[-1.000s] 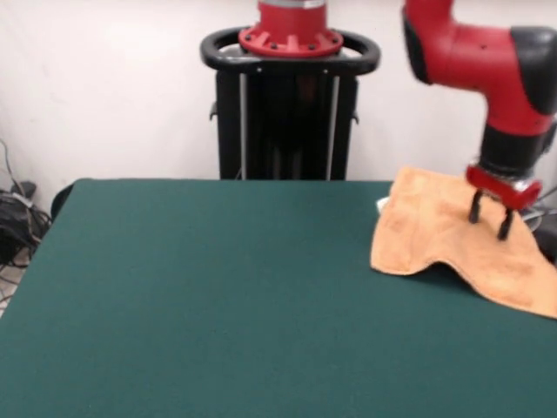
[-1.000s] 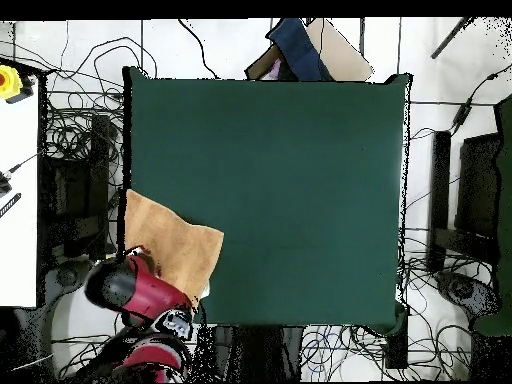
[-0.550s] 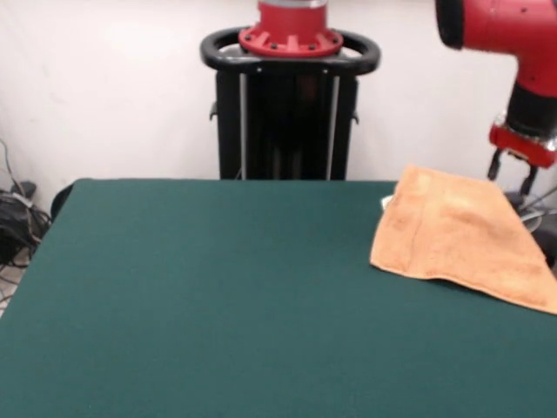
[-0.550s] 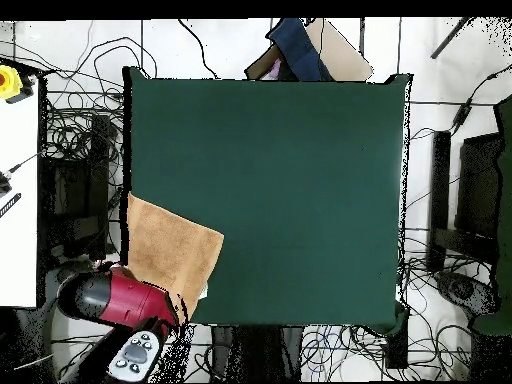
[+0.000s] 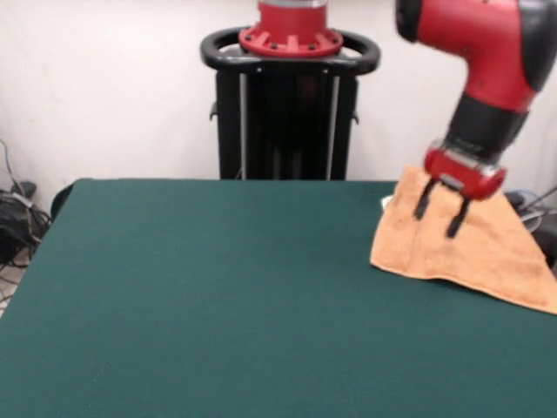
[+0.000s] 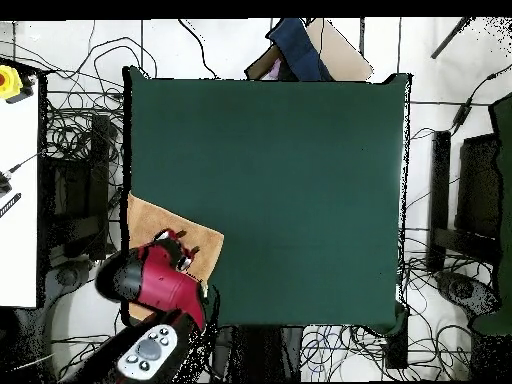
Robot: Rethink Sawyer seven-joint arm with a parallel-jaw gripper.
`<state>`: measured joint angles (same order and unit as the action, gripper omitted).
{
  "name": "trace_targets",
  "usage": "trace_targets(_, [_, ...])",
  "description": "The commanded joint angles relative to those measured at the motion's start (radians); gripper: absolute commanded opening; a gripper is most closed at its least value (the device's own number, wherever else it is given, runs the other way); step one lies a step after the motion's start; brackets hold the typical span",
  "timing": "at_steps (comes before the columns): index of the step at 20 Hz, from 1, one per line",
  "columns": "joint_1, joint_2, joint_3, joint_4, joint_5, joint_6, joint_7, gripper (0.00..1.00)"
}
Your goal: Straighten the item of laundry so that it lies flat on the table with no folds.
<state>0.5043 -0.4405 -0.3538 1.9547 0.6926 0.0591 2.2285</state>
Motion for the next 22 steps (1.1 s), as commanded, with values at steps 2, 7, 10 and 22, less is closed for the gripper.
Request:
trace_targets(2, [-0.171, 0.215, 0.06, -0.153, -0.043, 0.006, 0.063, 1.0])
trace_targets(7, [-0.447, 0.234, 0.323, -0.117, -0.214, -0.046, -0.036, 1.0])
trace_targets(10, [-0.492, 0.221, 0.378, -0.097, -0.286, -0.064, -0.008, 1.0])
trace_targets(22, [-0.528, 0.075, 0.321, -0.047, -0.467, 0.016, 0.08, 1.0])
